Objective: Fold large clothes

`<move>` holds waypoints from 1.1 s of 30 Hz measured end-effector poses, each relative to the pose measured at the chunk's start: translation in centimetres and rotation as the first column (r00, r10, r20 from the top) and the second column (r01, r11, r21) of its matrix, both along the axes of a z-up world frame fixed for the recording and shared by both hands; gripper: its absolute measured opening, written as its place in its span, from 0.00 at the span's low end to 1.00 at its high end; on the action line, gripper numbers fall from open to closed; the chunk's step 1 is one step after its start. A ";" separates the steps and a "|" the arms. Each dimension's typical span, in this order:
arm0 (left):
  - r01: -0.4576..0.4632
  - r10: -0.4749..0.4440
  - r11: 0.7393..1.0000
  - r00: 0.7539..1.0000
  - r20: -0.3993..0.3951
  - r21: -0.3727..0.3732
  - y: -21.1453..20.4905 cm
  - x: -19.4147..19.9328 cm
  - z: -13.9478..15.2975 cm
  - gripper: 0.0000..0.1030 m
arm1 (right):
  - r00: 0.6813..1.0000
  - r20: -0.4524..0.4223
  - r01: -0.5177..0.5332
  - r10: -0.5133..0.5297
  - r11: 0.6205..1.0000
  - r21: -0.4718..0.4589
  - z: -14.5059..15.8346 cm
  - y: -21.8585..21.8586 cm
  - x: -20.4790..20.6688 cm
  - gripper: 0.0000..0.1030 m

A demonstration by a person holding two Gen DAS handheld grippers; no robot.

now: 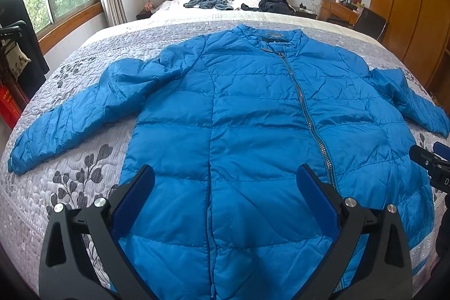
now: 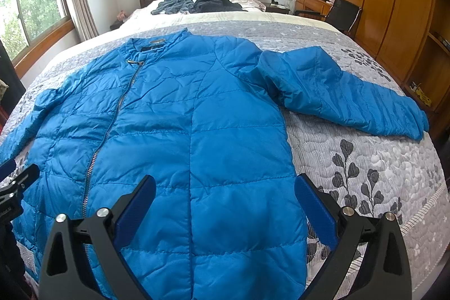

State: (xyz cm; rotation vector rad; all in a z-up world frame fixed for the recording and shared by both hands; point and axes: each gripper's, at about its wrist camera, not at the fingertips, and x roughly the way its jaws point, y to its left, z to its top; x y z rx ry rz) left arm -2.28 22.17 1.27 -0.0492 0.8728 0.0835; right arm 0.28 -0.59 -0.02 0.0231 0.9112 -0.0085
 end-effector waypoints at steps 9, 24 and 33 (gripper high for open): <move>-0.002 0.002 1.000 1.000 0.001 -0.001 0.0 0.0 0.0 0.97 | 1.000 0.001 -0.001 0.001 1.000 -0.002 0.0 0.0 0.0 0.96; -0.002 0.002 1.000 1.000 -0.002 0.000 -0.1 -0.1 0.0 0.97 | 1.000 0.000 0.001 -0.001 1.000 -0.002 0.0 -0.2 0.1 0.96; -0.006 0.006 1.000 1.000 0.001 0.000 -0.1 -0.2 -0.1 0.97 | 1.000 0.000 -0.002 0.002 1.000 -0.003 0.0 -0.1 0.0 0.96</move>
